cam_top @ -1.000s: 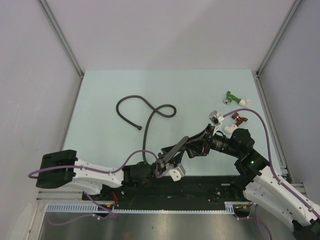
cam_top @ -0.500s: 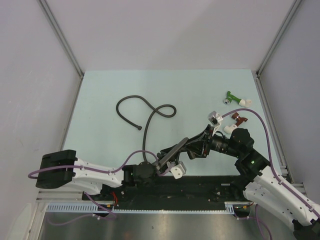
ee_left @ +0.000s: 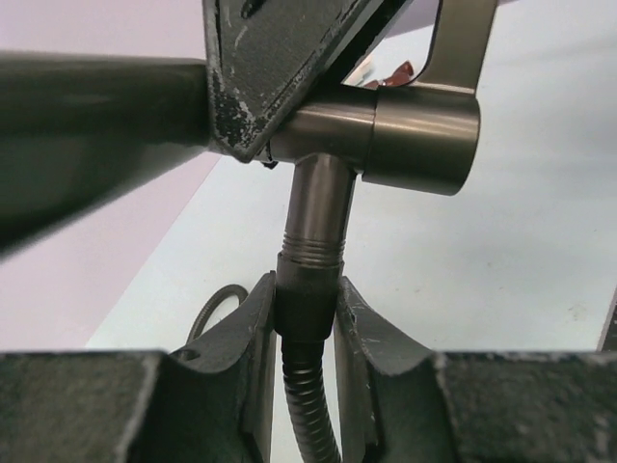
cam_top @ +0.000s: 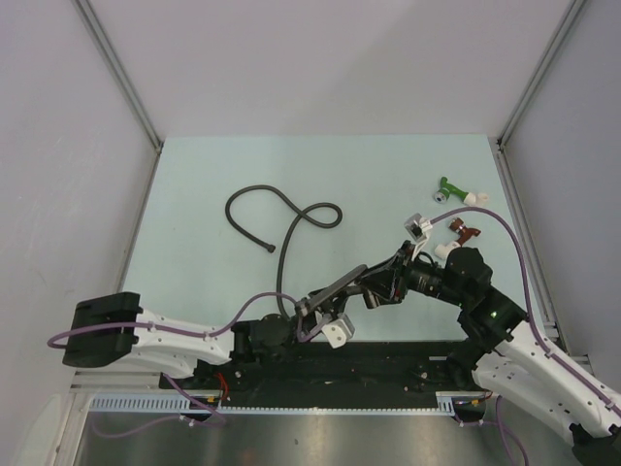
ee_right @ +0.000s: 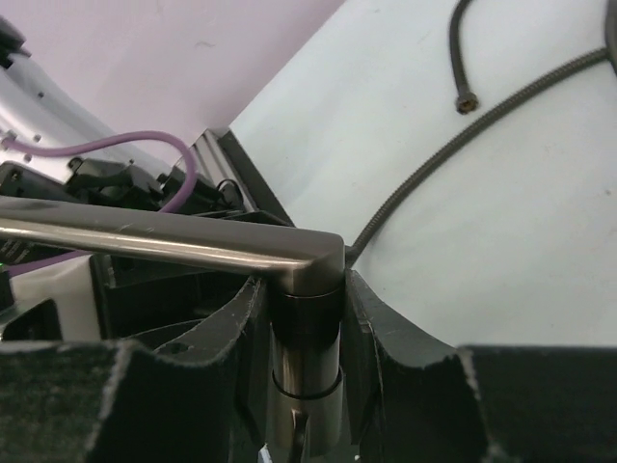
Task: Install the water faucets
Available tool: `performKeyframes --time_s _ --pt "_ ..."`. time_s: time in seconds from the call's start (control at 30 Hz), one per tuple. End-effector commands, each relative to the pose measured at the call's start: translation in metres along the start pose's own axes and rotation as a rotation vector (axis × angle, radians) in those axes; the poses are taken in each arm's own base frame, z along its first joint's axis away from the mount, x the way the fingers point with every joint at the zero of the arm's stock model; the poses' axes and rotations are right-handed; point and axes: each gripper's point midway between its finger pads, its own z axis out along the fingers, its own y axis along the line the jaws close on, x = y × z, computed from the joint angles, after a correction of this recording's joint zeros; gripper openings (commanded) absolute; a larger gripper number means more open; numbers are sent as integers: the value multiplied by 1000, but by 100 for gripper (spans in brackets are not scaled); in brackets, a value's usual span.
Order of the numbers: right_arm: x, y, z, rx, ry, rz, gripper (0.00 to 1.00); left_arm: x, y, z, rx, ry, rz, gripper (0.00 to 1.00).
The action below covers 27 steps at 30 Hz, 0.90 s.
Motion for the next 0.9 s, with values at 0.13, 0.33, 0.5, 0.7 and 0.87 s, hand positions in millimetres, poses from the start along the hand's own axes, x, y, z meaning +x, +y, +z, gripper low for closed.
performKeyframes --time_s 0.13,0.33,0.5,0.7,0.87 --pt "-53 -24 -16 284 -143 92 0 -22 22 -11 -48 -104 -181 0" --pt "-56 -15 -15 240 -143 74 17 -25 20 -12 -10 -128 -219 0" --pt "-73 6 -24 169 -155 -88 50 -23 19 -14 65 -147 -307 0" --pt "-93 26 -47 119 -168 -422 70 -23 19 -23 164 -177 -402 0" --pt "-85 38 -59 26 -129 -698 81 -31 21 -32 226 -220 -465 0"
